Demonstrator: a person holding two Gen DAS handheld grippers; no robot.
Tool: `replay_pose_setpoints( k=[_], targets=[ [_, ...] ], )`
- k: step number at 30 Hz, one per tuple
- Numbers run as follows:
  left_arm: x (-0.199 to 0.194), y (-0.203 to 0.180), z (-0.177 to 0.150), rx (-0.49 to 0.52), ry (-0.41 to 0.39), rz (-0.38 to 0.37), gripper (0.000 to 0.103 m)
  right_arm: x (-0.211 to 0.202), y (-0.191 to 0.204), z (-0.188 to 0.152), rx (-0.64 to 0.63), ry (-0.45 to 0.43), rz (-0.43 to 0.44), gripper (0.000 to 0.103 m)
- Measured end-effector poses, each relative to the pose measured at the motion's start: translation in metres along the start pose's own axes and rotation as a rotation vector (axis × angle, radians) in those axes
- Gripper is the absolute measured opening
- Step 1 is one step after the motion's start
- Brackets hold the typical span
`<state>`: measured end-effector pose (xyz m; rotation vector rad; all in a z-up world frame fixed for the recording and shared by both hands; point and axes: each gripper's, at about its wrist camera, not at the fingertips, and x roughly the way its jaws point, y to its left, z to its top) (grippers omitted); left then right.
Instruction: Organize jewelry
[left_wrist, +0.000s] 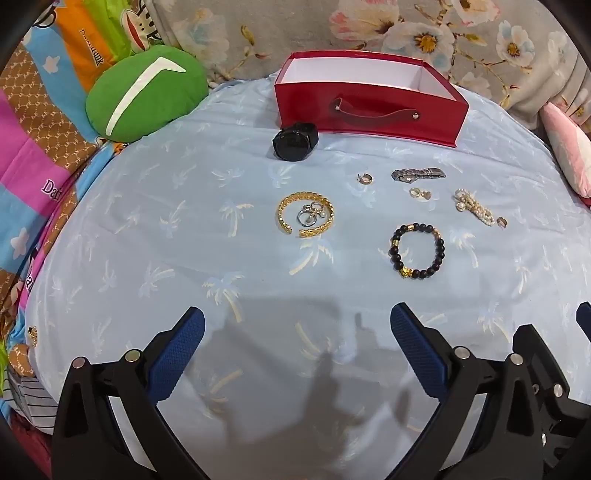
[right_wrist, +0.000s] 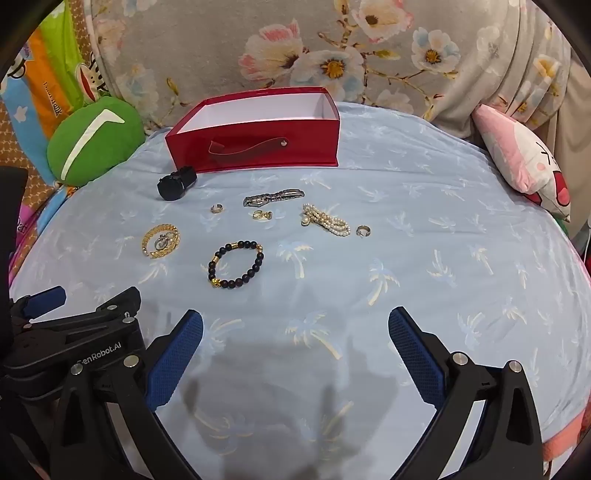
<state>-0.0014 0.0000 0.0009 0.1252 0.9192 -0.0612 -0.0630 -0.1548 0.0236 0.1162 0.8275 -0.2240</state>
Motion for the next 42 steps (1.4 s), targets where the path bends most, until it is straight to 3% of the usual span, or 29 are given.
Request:
replay_pose_setpoints(
  k=[17, 42],
  targets=[
    [-0.012, 0.004, 0.002, 0.020, -0.007, 0.004, 0.098, 0.000, 0.000, -0.001, 0.005, -0.005, 0.004, 0.098],
    [0.003, -0.002, -0.002, 0.008, 0.037, -0.004, 0.098, 0.002, 0.003, -0.004, 0.001, 0.001, 0.011, 0.098]
  ],
)
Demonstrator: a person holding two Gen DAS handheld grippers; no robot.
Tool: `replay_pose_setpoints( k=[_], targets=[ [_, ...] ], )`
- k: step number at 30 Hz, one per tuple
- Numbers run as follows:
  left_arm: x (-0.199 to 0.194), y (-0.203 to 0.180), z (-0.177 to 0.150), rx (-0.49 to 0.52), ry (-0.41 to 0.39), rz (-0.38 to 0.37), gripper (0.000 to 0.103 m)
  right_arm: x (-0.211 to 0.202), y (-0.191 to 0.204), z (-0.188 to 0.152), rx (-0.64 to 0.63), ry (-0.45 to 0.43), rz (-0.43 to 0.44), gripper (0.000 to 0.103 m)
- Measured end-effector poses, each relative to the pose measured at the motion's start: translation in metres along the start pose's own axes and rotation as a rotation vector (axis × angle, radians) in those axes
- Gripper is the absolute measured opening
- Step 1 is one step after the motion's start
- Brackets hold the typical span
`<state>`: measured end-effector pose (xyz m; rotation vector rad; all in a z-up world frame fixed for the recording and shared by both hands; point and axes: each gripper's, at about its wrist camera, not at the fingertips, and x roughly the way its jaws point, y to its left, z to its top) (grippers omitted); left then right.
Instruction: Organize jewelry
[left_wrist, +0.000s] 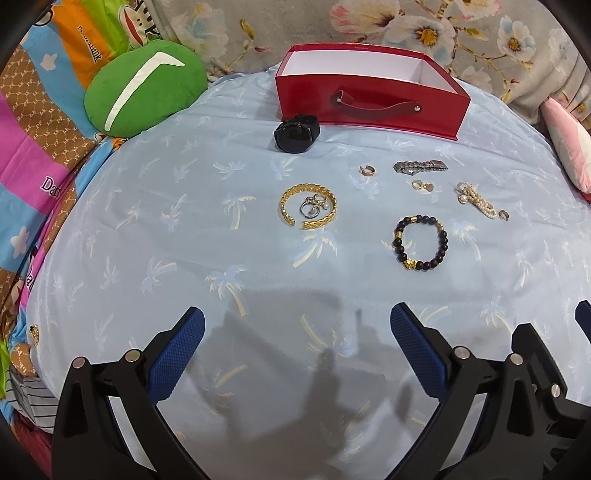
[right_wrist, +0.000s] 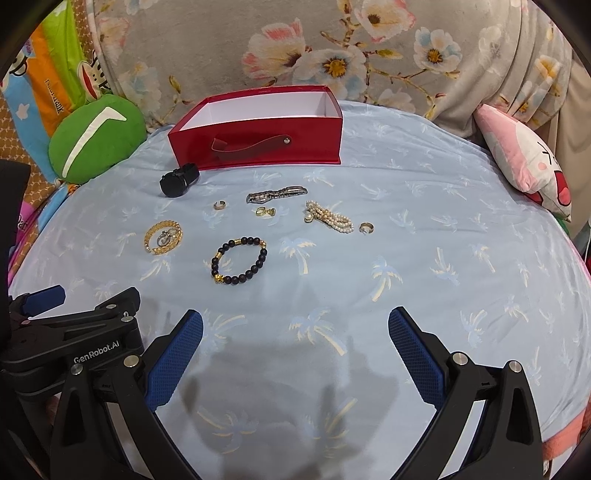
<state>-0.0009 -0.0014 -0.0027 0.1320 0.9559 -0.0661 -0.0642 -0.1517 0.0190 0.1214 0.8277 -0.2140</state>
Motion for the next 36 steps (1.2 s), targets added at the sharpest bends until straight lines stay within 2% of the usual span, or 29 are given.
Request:
replay_pose_setpoints(
  k=[12, 36],
  targets=[
    [-0.002, 0.004, -0.001, 0.002, -0.013, 0.007, 0.098, 0.002, 0.001, -0.002, 0.004, 0.009, 0.008, 0.098],
    [0.002, 0.009, -0.004, -0.005, 0.010, 0.000, 0.098, 0.003, 0.004, -0.003, 0.002, 0.017, 0.019, 0.098]
  ],
)
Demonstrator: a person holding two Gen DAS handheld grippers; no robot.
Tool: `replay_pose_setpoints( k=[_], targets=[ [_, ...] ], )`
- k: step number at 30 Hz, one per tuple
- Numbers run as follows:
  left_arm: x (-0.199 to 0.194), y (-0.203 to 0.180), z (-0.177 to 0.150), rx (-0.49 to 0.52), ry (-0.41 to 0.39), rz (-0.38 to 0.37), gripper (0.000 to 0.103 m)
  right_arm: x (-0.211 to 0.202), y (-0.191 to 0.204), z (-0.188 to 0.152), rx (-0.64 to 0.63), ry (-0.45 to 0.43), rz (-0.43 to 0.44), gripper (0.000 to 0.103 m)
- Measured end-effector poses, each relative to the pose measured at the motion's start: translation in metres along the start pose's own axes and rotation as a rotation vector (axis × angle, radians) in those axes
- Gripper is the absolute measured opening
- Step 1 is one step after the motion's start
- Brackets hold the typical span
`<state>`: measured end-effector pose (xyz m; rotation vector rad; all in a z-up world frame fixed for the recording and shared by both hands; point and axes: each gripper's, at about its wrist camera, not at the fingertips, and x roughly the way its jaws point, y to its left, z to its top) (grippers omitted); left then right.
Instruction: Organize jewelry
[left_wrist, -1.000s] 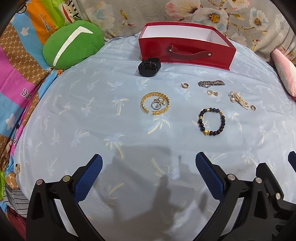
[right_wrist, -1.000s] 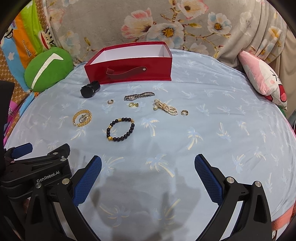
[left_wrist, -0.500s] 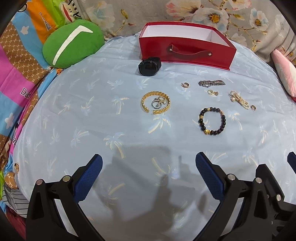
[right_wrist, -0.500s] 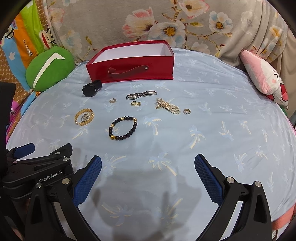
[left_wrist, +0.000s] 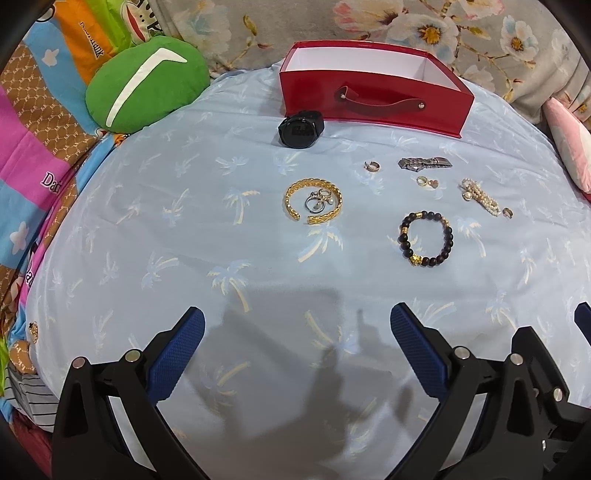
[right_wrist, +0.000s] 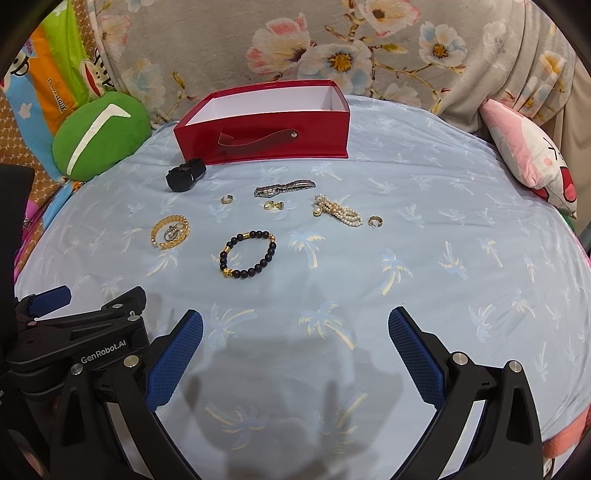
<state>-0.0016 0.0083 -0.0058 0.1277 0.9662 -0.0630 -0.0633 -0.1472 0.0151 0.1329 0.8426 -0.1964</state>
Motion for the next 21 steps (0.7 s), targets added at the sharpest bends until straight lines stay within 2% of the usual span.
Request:
replay_pose_setpoints(
  k=[21],
  targets=[
    [0.0009, 0.0006, 0.0001, 0.003, 0.004, 0.007, 0.098, -0.0001, 0.0013, 0.0002, -0.004, 0.002, -0.001, 0.098]
  ],
)
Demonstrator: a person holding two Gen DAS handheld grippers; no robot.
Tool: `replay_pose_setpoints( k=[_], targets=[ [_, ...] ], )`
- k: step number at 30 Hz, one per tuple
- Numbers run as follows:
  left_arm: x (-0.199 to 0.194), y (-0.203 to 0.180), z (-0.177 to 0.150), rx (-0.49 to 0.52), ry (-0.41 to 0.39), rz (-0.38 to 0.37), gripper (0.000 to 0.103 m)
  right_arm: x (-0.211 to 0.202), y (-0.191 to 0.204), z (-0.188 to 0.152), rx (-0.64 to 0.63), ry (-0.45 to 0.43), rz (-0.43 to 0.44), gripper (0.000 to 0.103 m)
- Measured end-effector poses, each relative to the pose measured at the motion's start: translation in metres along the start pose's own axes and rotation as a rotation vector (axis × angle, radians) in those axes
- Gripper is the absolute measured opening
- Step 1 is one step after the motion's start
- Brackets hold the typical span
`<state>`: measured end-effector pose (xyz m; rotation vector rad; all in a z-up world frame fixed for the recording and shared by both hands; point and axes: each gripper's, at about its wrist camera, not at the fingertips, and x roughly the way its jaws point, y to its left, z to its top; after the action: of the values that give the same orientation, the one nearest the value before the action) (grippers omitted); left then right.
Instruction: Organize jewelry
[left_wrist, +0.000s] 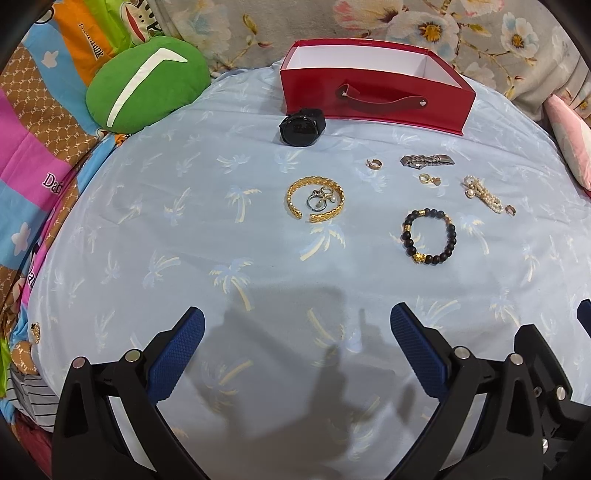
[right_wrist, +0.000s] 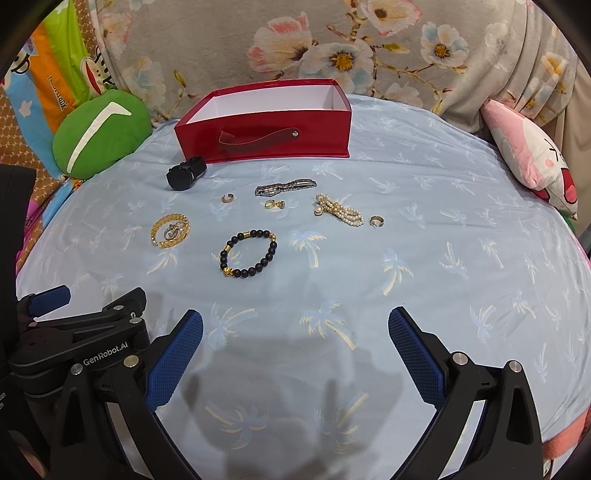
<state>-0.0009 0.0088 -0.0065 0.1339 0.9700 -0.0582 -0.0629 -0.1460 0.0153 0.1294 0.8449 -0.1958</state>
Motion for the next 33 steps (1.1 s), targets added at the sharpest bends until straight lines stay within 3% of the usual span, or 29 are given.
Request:
replay_pose_setpoints(
  k=[15, 21, 33],
  targets=[
    [0.010, 0.002, 0.003, -0.003, 0.000, 0.002, 0.098, 0.008, 0.002, -0.001, -0.004, 0.004, 0.006, 0.098],
    [0.019, 0.010, 0.010, -0.038, -0.001, 0.001, 0.098, 0.026, -0.018, 0.006, 0.035, 0.018, -0.012, 0.098],
    [0.050, 0.030, 0.053, -0.110, -0.017, 0.016, 0.098, 0.057, -0.045, 0.027, 0.075, 0.013, -0.024, 0.098]
  ],
)
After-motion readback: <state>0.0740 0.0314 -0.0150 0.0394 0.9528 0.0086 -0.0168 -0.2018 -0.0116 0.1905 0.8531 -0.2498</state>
